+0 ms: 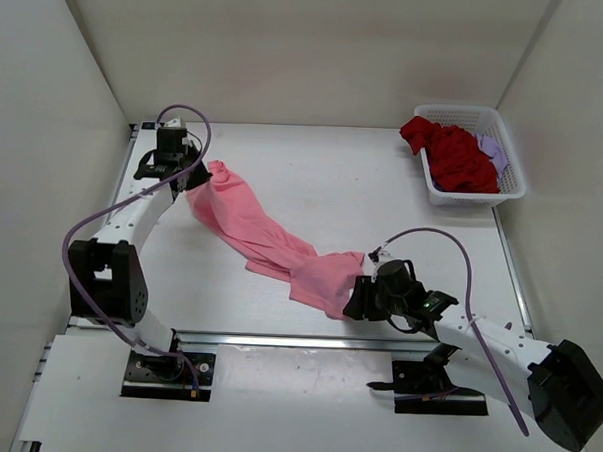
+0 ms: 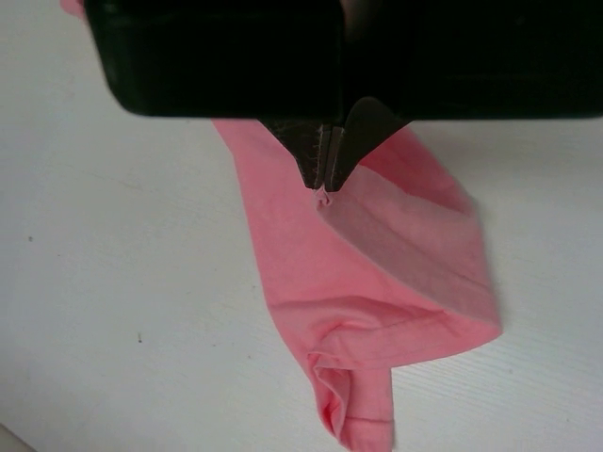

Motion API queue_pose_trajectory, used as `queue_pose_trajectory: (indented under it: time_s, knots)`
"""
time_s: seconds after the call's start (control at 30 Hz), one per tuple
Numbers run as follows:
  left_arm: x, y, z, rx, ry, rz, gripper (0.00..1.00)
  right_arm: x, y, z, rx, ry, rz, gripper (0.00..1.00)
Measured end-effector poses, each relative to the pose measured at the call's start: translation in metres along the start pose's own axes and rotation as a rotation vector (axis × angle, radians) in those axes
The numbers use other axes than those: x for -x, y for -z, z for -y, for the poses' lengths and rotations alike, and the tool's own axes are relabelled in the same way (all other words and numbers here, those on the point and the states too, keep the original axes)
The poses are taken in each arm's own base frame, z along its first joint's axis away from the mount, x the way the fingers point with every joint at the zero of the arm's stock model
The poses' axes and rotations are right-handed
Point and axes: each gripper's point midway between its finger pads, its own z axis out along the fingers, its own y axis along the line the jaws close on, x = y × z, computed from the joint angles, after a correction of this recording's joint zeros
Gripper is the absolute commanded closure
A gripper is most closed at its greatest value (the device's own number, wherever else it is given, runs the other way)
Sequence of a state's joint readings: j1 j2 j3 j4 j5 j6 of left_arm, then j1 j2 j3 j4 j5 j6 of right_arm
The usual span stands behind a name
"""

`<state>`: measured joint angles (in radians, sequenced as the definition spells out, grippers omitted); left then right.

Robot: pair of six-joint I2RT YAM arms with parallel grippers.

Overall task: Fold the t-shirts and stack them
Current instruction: Flatten out the tshirt

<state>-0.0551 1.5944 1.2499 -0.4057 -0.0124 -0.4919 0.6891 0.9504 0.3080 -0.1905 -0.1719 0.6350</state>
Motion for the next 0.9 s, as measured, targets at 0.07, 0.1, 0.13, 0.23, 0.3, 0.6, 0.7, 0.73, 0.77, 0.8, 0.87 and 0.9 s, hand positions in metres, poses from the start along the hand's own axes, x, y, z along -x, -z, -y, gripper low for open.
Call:
queue_pose_trajectory:
  time_s: [0.07,0.1,0.13,0.23,0.3,0.6,0.7,0.73,0.77,0.8,0.87,0.9]
  knots:
    - [0.003,0.009,0.006,-0.021,-0.002,0.023,1.0,-0.003,-0.002,-0.003,0.0,0.019,-0.004,0.58]
    - [0.004,0.012,0.009,-0.03,-0.005,0.033,1.0,-0.004,-0.002,-0.004,-0.004,0.031,-0.009,0.59]
    - [0.004,0.017,0.012,-0.04,-0.008,0.041,1.0,-0.005,-0.003,-0.005,-0.015,0.04,-0.016,0.59]
    - [0.002,0.028,0.019,-0.053,-0.022,0.06,1.0,-0.004,-0.006,-0.007,-0.069,0.083,-0.039,0.6]
    - [-0.002,0.036,0.026,-0.064,-0.04,0.072,1.0,-0.003,-0.008,-0.007,-0.11,0.11,-0.051,0.6]
    - [0.006,0.065,0.042,-0.116,-0.057,0.147,1.0,-0.003,-0.017,-0.009,-0.272,0.211,-0.108,0.63]
    - [0.007,0.065,0.039,-0.114,-0.052,0.154,1.0,-0.003,-0.02,-0.009,-0.311,0.237,-0.121,0.72]
    - [0.007,0.064,0.037,-0.113,-0.05,0.155,1.0,-0.002,-0.02,-0.009,-0.319,0.239,-0.121,0.74]
    - [0.006,0.064,0.037,-0.113,-0.049,0.154,1.0,-0.002,-0.02,-0.008,-0.325,0.238,-0.122,0.76]
    - [0.005,0.063,0.036,-0.111,-0.049,0.151,1.0,-0.002,-0.02,-0.007,-0.331,0.24,-0.123,0.84]
    - [0.004,0.063,0.036,-0.111,-0.047,0.149,1.0,-0.002,-0.02,-0.006,-0.344,0.24,-0.122,0.92]
    - [0.004,0.063,0.036,-0.112,-0.046,0.151,1.0,-0.001,-0.021,-0.006,-0.344,0.238,-0.121,0.98]
